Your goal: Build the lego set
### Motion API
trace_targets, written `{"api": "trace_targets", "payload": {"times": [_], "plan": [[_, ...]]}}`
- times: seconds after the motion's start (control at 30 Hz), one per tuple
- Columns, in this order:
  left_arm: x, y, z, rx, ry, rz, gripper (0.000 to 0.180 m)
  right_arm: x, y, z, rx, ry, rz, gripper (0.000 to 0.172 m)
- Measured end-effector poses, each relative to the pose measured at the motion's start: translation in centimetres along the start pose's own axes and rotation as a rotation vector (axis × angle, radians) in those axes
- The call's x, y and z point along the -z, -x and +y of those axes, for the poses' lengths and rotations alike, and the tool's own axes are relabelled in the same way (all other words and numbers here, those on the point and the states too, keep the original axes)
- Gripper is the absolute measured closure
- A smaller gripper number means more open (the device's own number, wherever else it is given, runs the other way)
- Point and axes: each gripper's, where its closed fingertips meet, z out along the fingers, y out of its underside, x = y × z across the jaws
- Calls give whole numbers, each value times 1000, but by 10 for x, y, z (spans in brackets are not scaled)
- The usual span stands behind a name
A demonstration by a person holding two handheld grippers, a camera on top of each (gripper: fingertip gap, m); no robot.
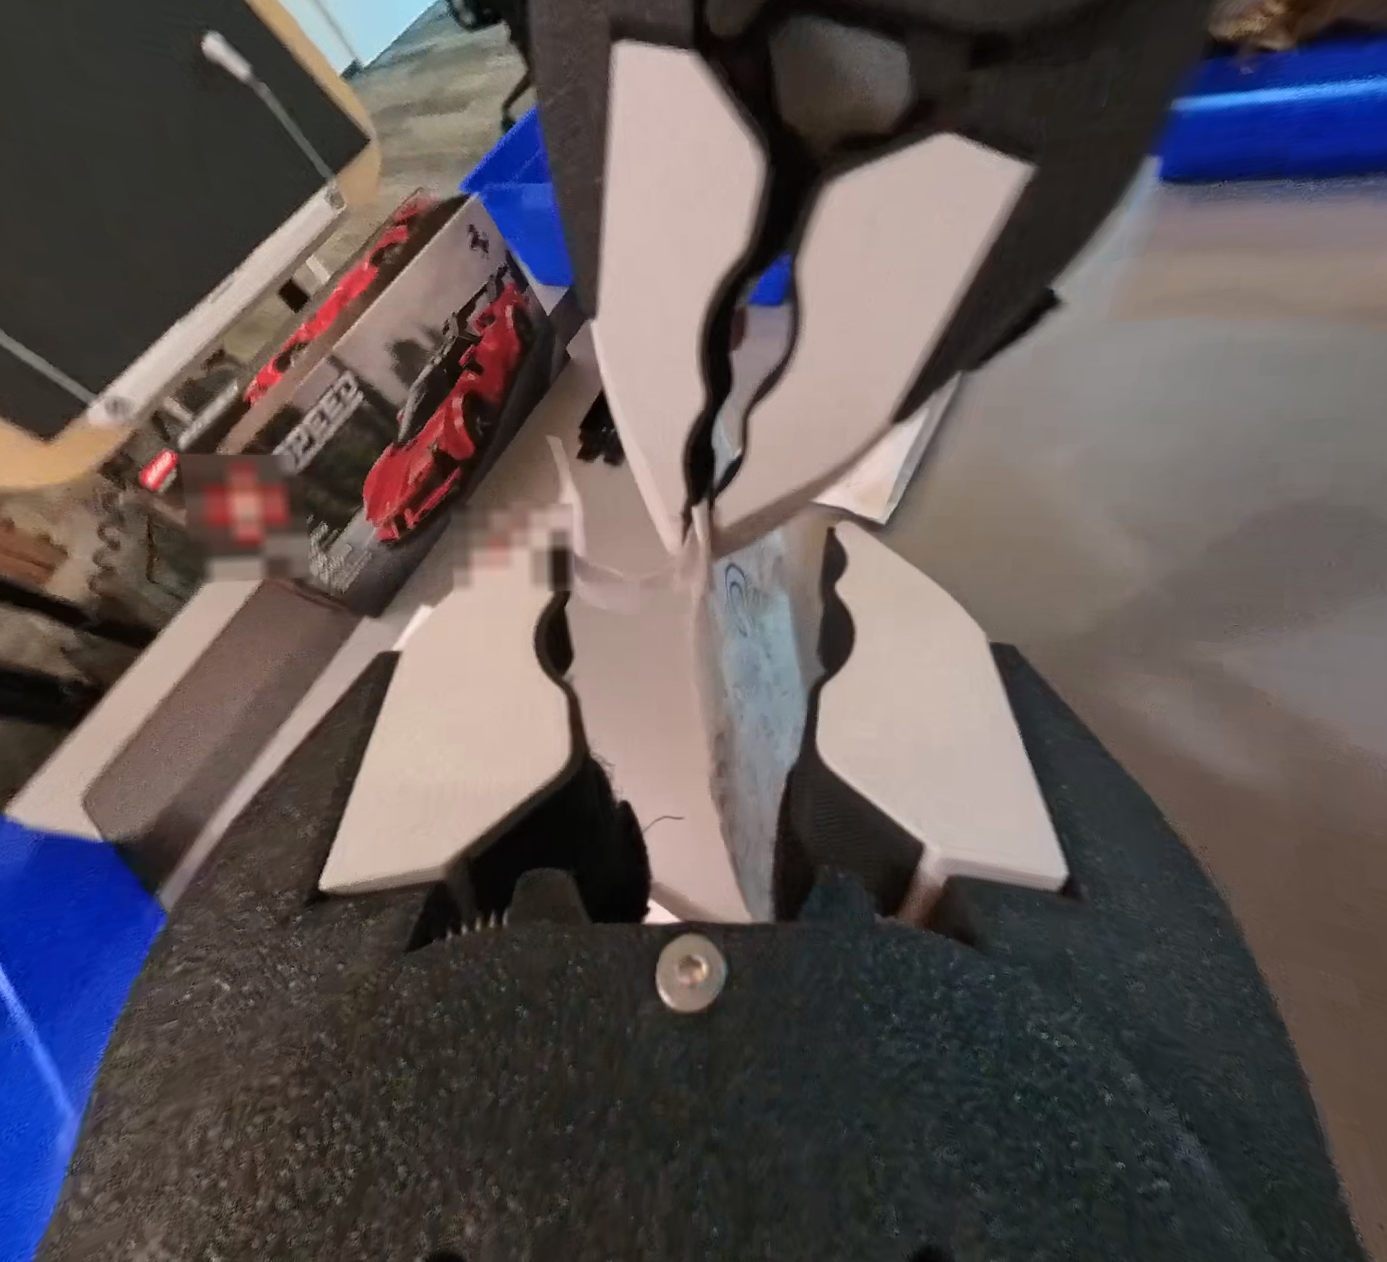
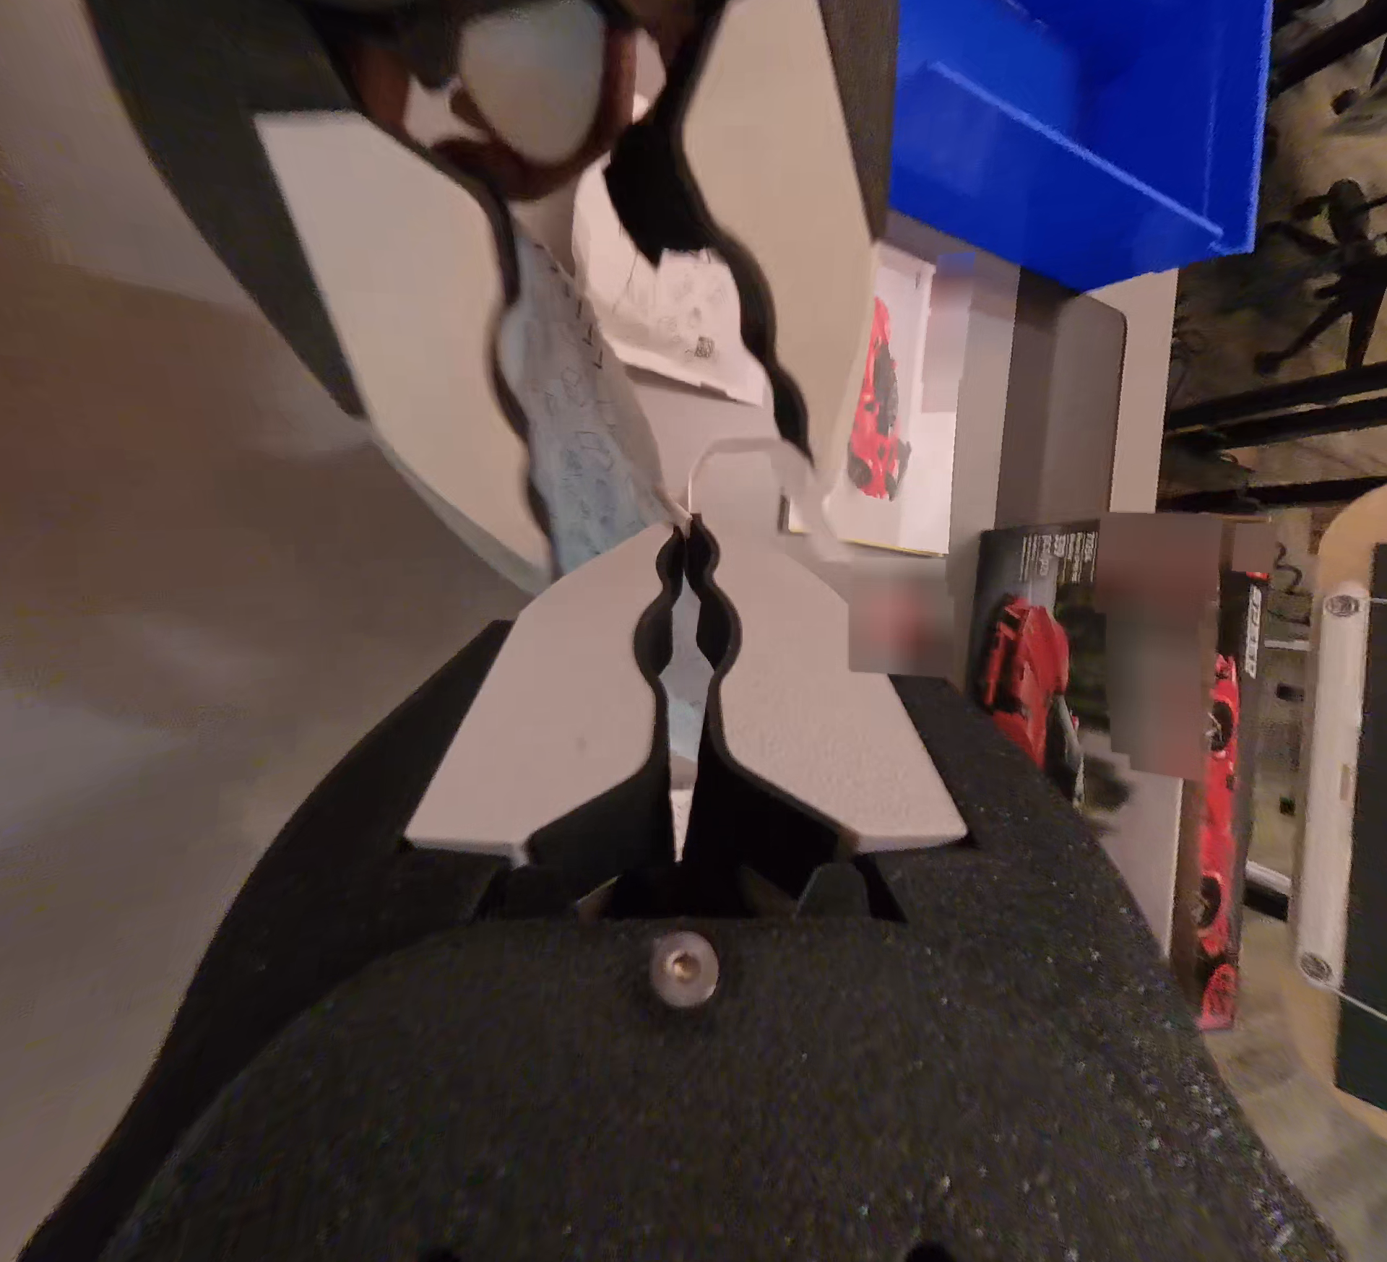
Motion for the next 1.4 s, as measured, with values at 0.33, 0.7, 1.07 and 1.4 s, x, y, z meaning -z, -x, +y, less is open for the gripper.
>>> {"api": "trace_targets", "payload": {"times": [0.33,0.7,1.07,1.4], "plan": [[-5,-3,19,1,-12,-64,172,-2,10,-17,-217,-254,-106,171],[-9,-16,23,-20,-76,56,180,10,14,-19,-540,-592,-320,164],[-14,-18,24,-62,-1,99,180,-1,14,-10,-318,-305,-151,170],[-23,-23,23,3,-15,48,180,2,11,5,-845,-644,-128,171]]}}
